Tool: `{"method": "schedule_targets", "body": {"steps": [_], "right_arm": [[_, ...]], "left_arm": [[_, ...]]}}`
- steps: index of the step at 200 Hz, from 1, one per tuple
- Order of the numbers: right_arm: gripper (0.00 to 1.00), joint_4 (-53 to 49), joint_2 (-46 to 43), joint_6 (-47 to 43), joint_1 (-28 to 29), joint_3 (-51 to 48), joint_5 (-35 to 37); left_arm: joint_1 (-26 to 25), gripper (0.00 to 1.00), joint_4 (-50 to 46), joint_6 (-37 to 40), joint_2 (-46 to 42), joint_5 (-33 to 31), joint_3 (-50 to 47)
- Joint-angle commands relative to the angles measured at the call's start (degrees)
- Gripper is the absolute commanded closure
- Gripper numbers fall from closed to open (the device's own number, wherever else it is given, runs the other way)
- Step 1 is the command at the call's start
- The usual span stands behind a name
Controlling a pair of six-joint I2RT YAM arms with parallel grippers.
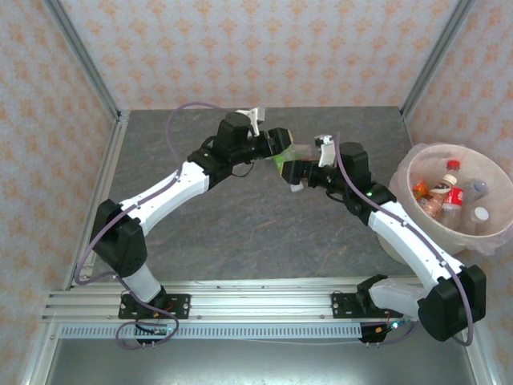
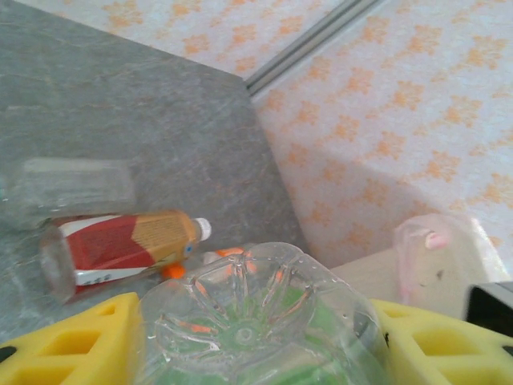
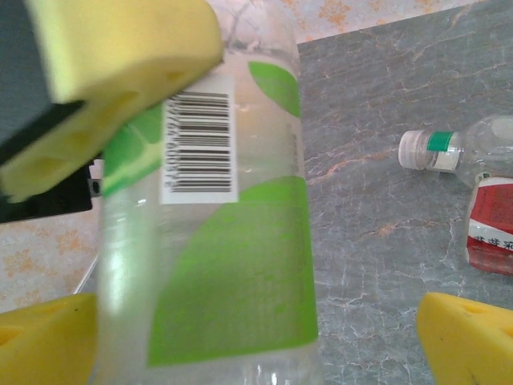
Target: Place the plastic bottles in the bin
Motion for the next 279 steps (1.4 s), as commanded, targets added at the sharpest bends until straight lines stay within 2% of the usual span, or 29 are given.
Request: {"method": "schedule_targets", "body": {"steps": [1,13,39,74,131,143,160,171,212,227,250,279], "right_arm": [[0.01,5.43,0.53,2.66,0.27,-0.51,0.9],[0.01,7.6,1.02,5.0,0.23,-1.24,0.51],[0.23,11.11,1.69,9.69,0.26,-2.1,1.35],[0.39,11.17,1.79,8.66,0.29,-1.8,-0.71],[0.53,8.56,1.57,6.37,0.28,-1.75,-1.41],[0.55,7.61,1.04,5.62,0.22,-1.7,0.46],[0.57,4.47,-0.92,3.49,0.25,-1.26,6.92],[0.58,1.61,-2.25,1.27,0.13,-0.54,10.35],[0.6,-16.71,-4.72,-6.26,-3.31,8.16,23.34],[0.6,-20.18,-6.72,-6.96,-6.8,11.08,23.0],[0.6,-22.1,-9.9,-7.6,-10.7,15.13,20.55],[0.59,-28.18,-10.42,-9.11,-17.21,20.9,25.87]], "left_arm": [[-0.32,0.58,4.58,0.27,1.81,4.69,1.94],[-0.46,0.58,5.1,0.08,2.32,5.62,2.2],[-0.5,0.58,4.9,0.07,2.79,6.27,2.59],[-0.49,0.58,4.29,0.25,2.7,6.27,2.6],[-0.5,0.56,4.25,-0.58,2.88,6.63,2.75],[-0.5,0.46,3.56,-0.64,3.13,7.43,3.56],[-0.19,0.12,1.61,-0.41,2.59,7.42,5.24],[0.09,0.0,1.04,-0.36,1.59,6.41,5.58],[0.69,0.0,3.31,-0.9,-4.07,1.27,2.18],[0.73,0.0,5.2,-1.59,-5.92,-0.71,-0.87],[0.73,0.0,2.47,-1.22,-6.88,-4.23,-2.96],[0.72,0.0,0.82,-1.77,-6.02,-4.48,-3.79]]}}
